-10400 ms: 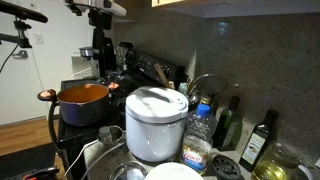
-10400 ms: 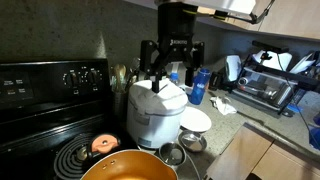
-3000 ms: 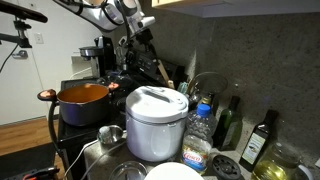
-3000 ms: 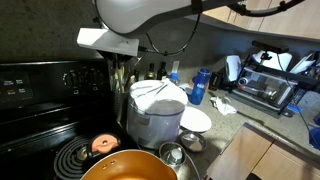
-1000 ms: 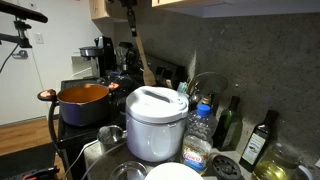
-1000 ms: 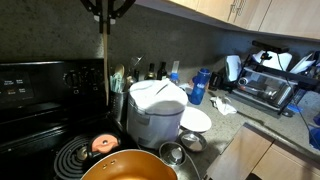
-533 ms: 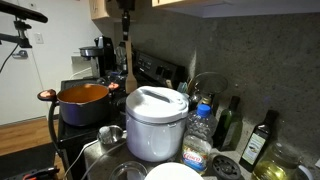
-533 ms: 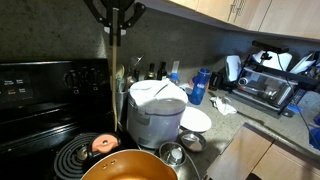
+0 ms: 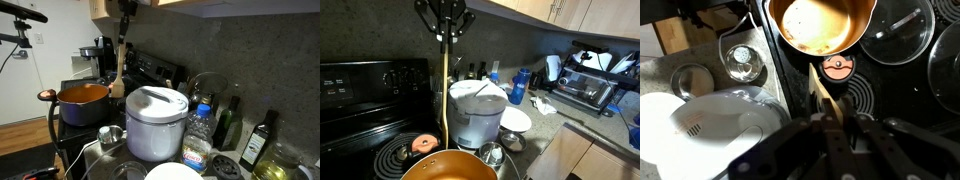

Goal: Use a wooden spoon to mix in the pot then put the spoon back in the utensil holder

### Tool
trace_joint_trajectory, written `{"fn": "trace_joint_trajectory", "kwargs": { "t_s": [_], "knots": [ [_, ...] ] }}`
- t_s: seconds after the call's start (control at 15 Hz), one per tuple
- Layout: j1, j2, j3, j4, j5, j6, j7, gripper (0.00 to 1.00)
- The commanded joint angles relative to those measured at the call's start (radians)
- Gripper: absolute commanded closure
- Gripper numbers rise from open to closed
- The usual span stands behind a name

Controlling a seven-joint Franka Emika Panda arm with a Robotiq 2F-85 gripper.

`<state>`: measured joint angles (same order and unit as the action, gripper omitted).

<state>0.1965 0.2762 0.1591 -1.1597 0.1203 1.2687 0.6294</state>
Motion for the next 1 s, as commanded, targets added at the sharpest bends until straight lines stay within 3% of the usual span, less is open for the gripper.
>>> {"fn": "trace_joint_trajectory", "kwargs": {
  "t_s": [0.0, 0.27, 0.93],
  "knots": [
    [-0.02, 0.01, 0.001, 0.048, 0.04, -0.056, -0.025, 0.97],
    [-0.046, -0.018, -0.003, 0.023, 0.075, -0.067, -0.057, 0.97],
    [-0.127, -0.179, -0.035, -0.168, 0.123, -0.017, -0.097, 0.97]
  ]
}}
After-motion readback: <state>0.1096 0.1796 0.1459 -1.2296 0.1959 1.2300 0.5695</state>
